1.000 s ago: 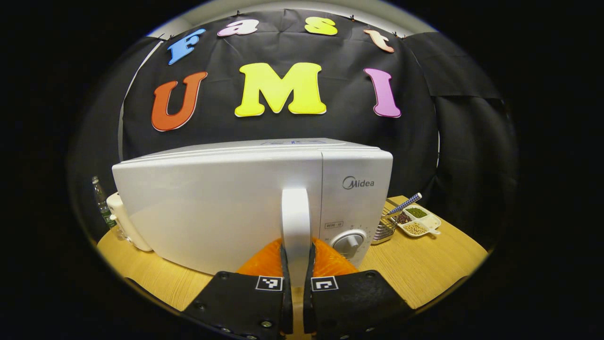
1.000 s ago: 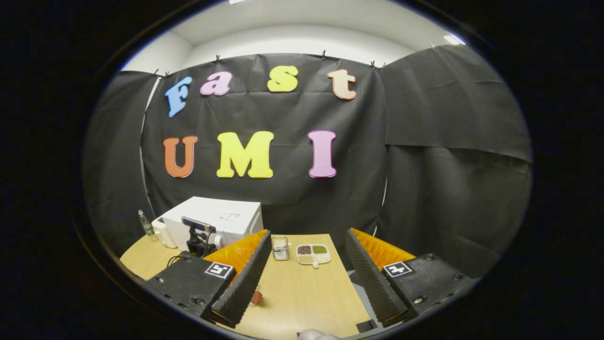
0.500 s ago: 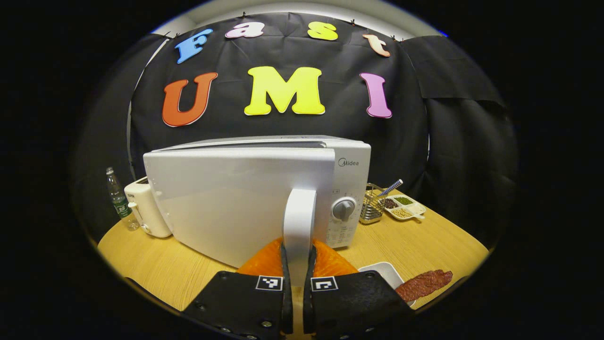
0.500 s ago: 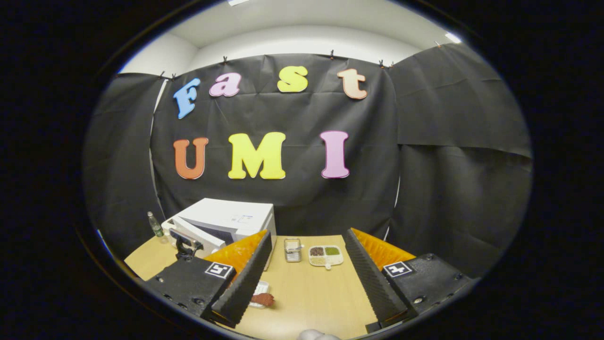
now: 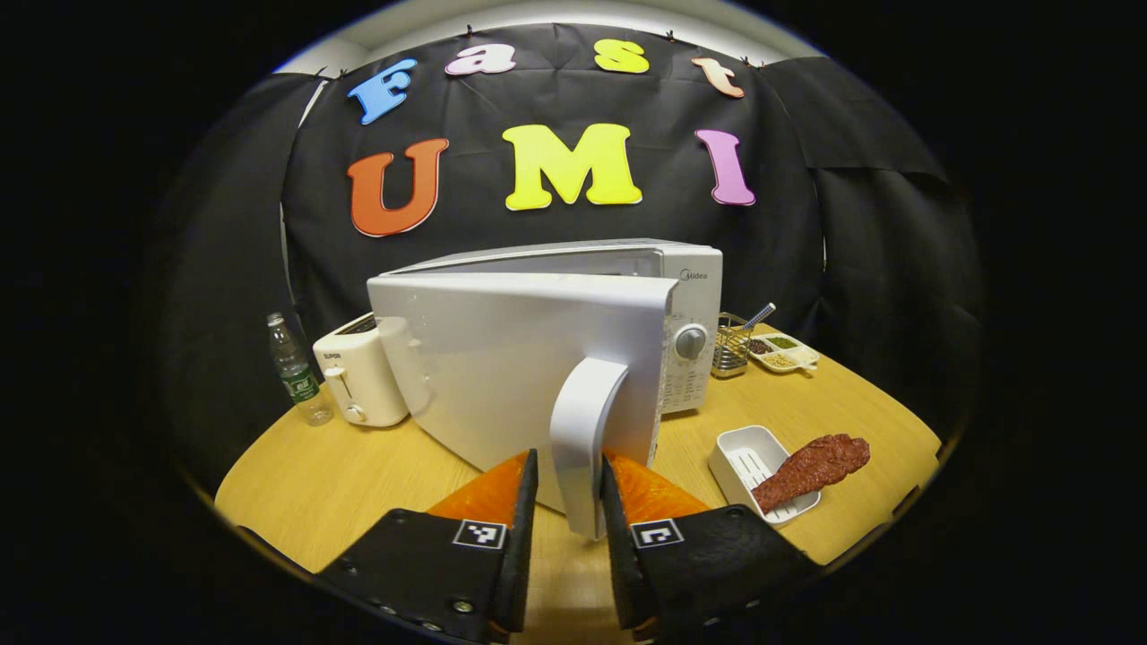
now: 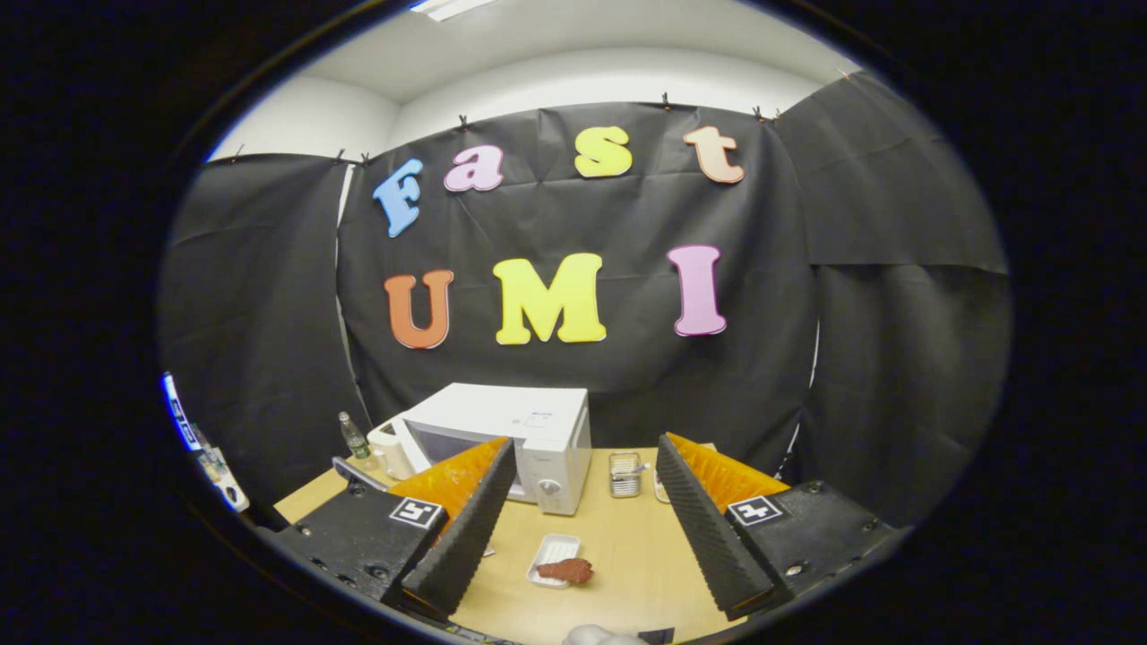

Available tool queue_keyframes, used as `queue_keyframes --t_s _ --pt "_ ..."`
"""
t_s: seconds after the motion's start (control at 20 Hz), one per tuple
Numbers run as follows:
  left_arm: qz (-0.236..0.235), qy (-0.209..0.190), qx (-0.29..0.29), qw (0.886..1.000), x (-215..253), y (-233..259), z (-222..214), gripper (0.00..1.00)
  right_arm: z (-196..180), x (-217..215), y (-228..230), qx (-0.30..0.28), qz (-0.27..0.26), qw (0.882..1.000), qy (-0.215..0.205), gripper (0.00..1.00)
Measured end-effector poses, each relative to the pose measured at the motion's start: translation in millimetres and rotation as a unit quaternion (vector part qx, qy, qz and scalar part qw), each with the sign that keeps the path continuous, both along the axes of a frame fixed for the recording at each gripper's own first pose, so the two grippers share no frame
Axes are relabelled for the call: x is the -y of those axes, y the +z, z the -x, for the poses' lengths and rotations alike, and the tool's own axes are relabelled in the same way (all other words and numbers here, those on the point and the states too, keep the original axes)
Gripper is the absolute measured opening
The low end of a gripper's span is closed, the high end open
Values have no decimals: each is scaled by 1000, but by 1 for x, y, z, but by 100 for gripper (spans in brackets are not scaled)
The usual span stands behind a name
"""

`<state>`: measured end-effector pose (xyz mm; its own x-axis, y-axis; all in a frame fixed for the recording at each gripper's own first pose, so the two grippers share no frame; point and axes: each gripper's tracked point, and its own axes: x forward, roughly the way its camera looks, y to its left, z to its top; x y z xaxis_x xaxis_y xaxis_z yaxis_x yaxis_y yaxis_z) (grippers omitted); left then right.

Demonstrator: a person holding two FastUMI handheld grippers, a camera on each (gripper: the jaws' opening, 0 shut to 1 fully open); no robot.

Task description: Open the microwave oven with the left hand, put the food in, and close the microwave oven.

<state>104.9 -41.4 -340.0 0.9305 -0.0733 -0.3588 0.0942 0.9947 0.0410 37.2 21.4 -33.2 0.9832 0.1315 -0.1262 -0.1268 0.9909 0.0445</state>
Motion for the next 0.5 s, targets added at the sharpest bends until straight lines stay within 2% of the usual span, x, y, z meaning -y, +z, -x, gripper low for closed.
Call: queue_keyframes --t_s 0.05,0.1,0.2,0.25,0.3,0.5 --pt "-1 3 -1 1000 -8 0 3 39 2 -5 -1 1 -1 1000 6 100" --pt "4 6 1 1000 -16 3 4 69 4 -11 -2 -1 -3 1000 10 92" --pt "14 8 9 1000 -24 8 10 89 7 -21 -5 -4 -6 1000 18 92" --pt "8 10 11 1000 -30 10 13 88 7 -24 -6 -5 -6 1000 21 92" --pt "-2 14 16 1000 -36 13 16 95 8 -28 -7 -6 -5 1000 23 92" --pt "-11 23 13 1000 -53 14 28 95 11 -43 -13 -13 -5 999 35 92"
